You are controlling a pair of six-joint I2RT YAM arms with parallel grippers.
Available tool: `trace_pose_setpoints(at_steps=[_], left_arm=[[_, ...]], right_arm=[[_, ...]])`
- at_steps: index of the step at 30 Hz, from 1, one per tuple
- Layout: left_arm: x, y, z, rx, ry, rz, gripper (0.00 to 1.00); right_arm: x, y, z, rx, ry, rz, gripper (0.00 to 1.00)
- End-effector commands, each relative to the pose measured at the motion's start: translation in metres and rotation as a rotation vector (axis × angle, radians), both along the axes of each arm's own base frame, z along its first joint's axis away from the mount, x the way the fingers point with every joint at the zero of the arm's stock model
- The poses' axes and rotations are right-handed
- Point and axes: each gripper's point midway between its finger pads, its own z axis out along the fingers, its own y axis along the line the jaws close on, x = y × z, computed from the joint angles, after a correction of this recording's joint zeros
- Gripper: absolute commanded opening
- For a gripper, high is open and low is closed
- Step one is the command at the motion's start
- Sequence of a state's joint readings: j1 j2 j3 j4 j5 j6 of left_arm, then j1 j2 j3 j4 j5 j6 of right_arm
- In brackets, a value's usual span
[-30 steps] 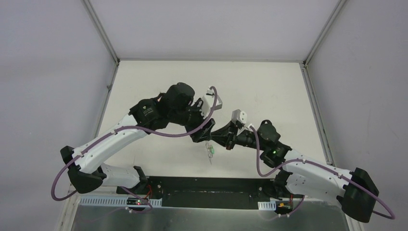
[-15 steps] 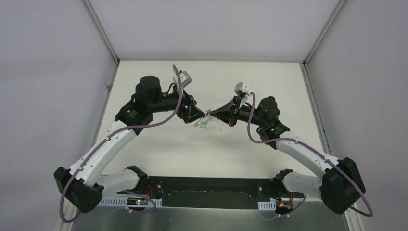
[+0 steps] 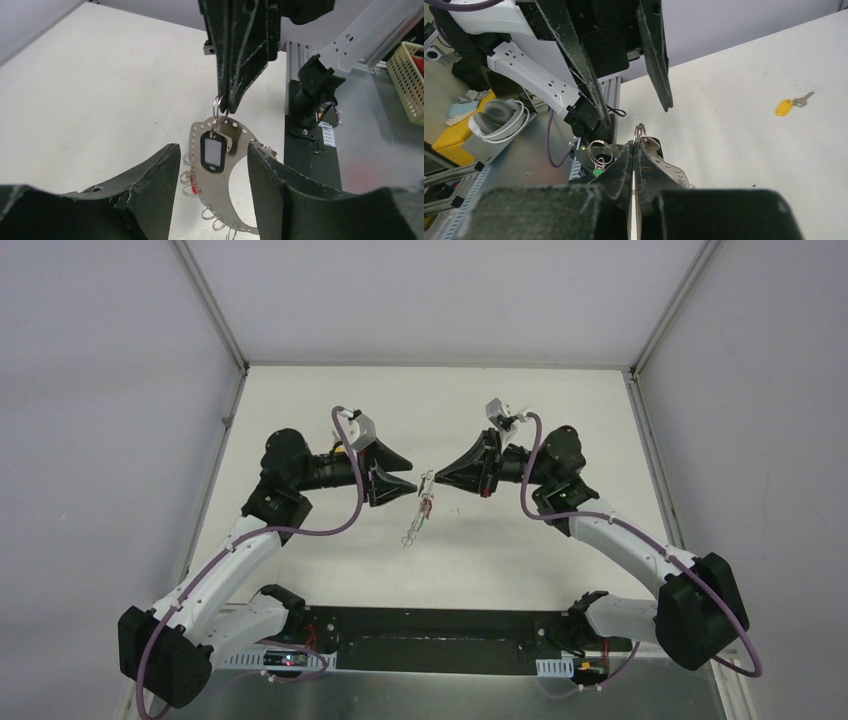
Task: Put the keys on the keyring
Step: Adjust the key on the keyring.
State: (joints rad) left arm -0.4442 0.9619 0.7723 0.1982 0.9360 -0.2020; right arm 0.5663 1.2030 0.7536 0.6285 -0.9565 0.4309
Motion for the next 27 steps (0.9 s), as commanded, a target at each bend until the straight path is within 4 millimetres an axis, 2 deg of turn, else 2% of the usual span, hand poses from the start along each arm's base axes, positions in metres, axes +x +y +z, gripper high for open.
trace_pose_setpoints(at_steps=[1,5,10,20,24,27], left_arm=[[-0.016,-0.001,0.015,-0.025,-0.212,-0.105,0.52],[-0.020,-0.002,0.015,-0.025,-0.236,-0.116,0.51],[-0.023,-0.008,0.012,-0.024,-0.233,-0.127,0.42],[-0.014,-0.020,0.002,-0.008,-0.185,-0.103,0.35],[-0.010,-0.014,0.008,0.002,-0.233,-0.047,0.40],[-0.016,-0.010,0.017,0.009,-0.282,-0.053,0.43]], right_arm=[[-0.006,0.003,0.031,0.076,-0.068,0.068,0.00],[-0.005,0.006,0.030,0.081,-0.059,0.083,0.00],[-0.003,0.009,0.030,0.096,-0.049,0.095,0.00],[-0.005,0.011,0.032,0.103,-0.051,0.110,0.00],[-0.006,0.010,0.032,0.104,-0.053,0.108,0.00],[-0.007,0.010,0.032,0.105,-0.054,0.106,0.00]])
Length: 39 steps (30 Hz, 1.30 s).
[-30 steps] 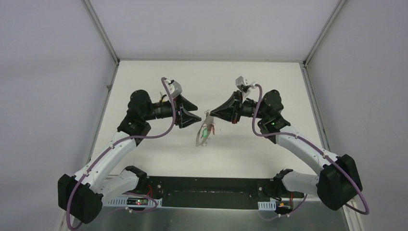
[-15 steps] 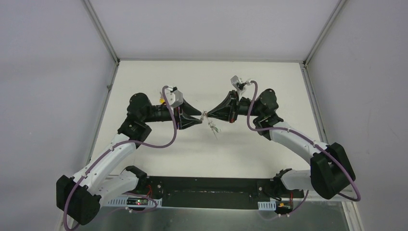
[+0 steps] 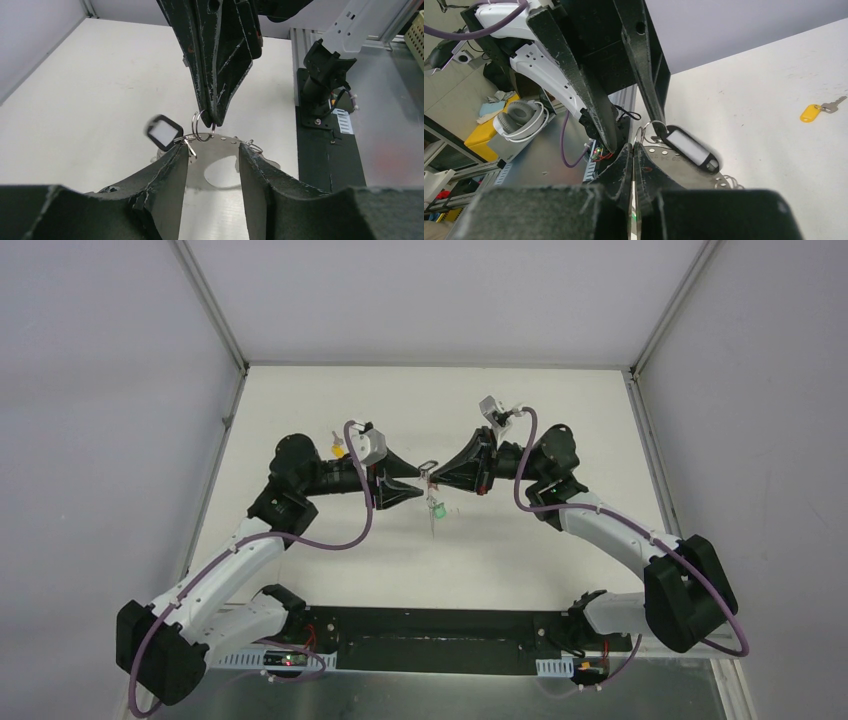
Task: Put the keys on the keyring
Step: Adjust the key on the keyring.
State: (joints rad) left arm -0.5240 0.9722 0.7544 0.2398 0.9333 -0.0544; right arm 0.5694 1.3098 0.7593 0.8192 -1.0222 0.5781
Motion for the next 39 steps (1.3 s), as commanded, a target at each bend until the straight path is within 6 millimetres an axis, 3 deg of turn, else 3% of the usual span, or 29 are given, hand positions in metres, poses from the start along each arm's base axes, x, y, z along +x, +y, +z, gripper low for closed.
trace_pose_setpoints(at_steps=[1,5,18,32,39], left_arm=[[-0.006,0.007,0.023,-0.006,-0.141,0.019,0.44],[-0.013,0.010,0.031,0.005,-0.171,0.002,0.44],[0.001,0.008,0.030,0.005,-0.186,0.056,0.46],[-0.002,-0.007,0.029,-0.010,-0.178,0.017,0.35],[0.001,-0.008,0.029,-0.017,-0.177,0.035,0.16]], right_arm=[[-0.006,0.000,0.034,0.074,-0.115,0.018,0.00],[-0.006,0.000,0.034,0.076,-0.116,0.020,0.00],[-0.007,0.000,0.033,0.075,-0.113,0.026,0.00],[-0.009,0.002,0.031,0.073,-0.106,0.031,0.00],[-0.011,0.003,0.031,0.073,-0.108,0.039,0.00]])
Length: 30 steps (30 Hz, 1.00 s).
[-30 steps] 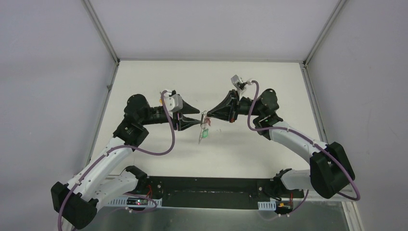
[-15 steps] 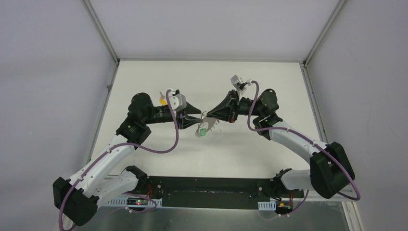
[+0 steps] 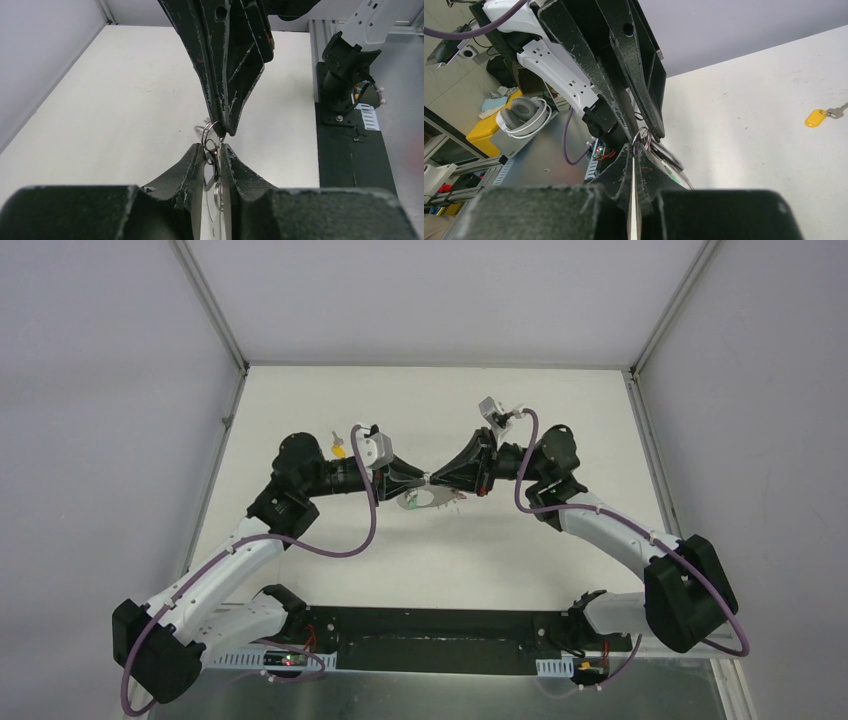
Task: Put the keys on the keyring
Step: Adjust the key on the keyring.
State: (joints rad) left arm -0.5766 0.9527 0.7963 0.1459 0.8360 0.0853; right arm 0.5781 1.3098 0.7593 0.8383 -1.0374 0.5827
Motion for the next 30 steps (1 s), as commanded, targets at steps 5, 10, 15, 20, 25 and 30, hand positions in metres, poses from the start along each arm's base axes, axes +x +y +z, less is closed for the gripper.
trace_pose_setpoints(at_steps=[5,10,15,20,25,30], left_arm=[[-0.003,-0.006,0.024,-0.067,-0.069,-0.021,0.11],[-0.003,-0.002,0.031,-0.085,-0.082,0.002,0.33],[-0.006,0.004,0.035,-0.080,-0.095,0.024,0.30],[-0.014,0.004,0.028,-0.039,-0.061,-0.012,0.27],[-0.018,0.002,0.020,-0.019,-0.027,-0.050,0.25],[-0.013,-0.001,0.018,-0.010,-0.024,-0.051,0.17]], right_arm=[[-0.006,0.002,0.028,0.066,-0.093,0.019,0.00],[-0.007,0.002,0.029,0.066,-0.096,0.022,0.00],[-0.007,0.002,0.028,0.065,-0.096,0.025,0.00],[-0.007,0.003,0.030,0.067,-0.100,0.029,0.00],[-0.008,0.003,0.029,0.065,-0.098,0.034,0.00],[-0.009,0.003,0.029,0.066,-0.099,0.035,0.00]])
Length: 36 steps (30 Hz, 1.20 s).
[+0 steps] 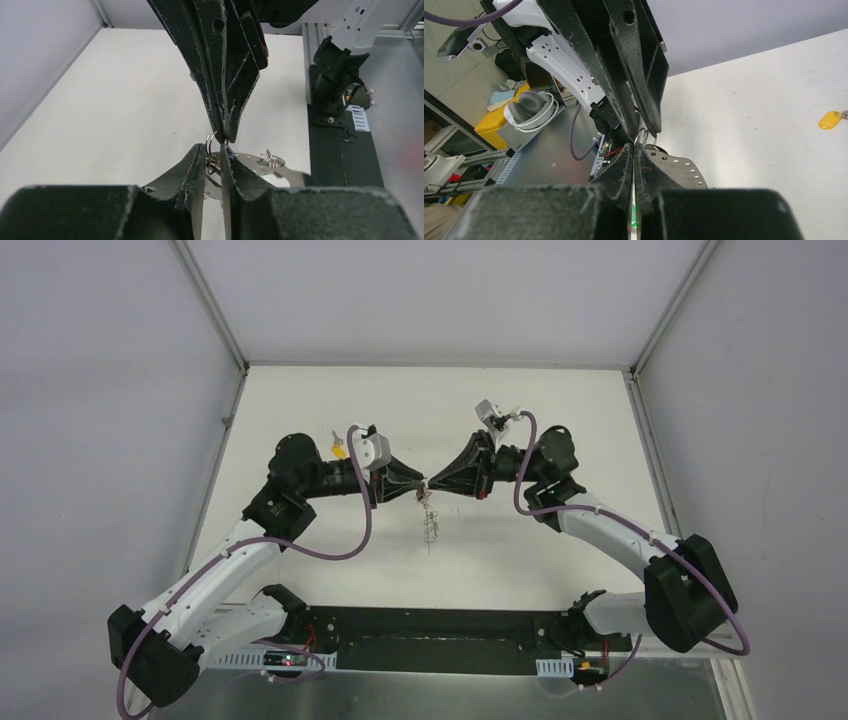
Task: Put the keys on the keyring
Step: Adjust the key on the keyring.
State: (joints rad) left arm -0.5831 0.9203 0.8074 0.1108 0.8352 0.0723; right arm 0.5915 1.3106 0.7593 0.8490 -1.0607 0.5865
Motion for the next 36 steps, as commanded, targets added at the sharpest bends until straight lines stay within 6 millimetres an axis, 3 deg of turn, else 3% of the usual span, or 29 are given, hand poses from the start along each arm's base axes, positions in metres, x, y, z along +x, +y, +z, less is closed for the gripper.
trace_pose_setpoints(at_steps=[1,7,11,19,21,24,27,31,36], left_arm=[[-0.004,-0.005,0.010,0.000,-0.027,-0.051,0.16],[-0.005,-0.007,0.000,0.031,0.003,-0.078,0.17],[-0.006,-0.006,-0.001,0.041,-0.002,-0.078,0.00],[-0.006,-0.001,0.005,0.076,0.000,-0.052,0.00],[-0.004,0.002,0.009,0.089,-0.009,-0.029,0.00],[-0.001,0.007,0.013,0.123,-0.020,0.004,0.00],[0.001,0.011,0.014,0.166,-0.023,0.024,0.00],[0.004,0.017,0.016,0.236,-0.026,0.053,0.00],[0.007,0.025,0.015,0.364,-0.028,0.101,0.00]], right_arm=[[0.000,0.001,0.029,0.070,-0.092,-0.003,0.00],[-0.001,0.002,0.029,0.070,-0.093,0.001,0.00],[0.000,0.002,0.028,0.069,-0.092,0.001,0.00],[0.006,0.004,0.030,0.075,-0.083,-0.025,0.00],[0.008,0.005,0.030,0.074,-0.078,-0.033,0.06],[0.012,0.005,0.032,0.076,-0.070,-0.057,0.29],[0.017,0.005,0.037,0.079,-0.076,-0.092,0.42],[0.022,0.006,0.041,0.050,-0.098,-0.129,0.52],[0.017,0.015,0.035,-0.036,-0.121,-0.122,0.54]])
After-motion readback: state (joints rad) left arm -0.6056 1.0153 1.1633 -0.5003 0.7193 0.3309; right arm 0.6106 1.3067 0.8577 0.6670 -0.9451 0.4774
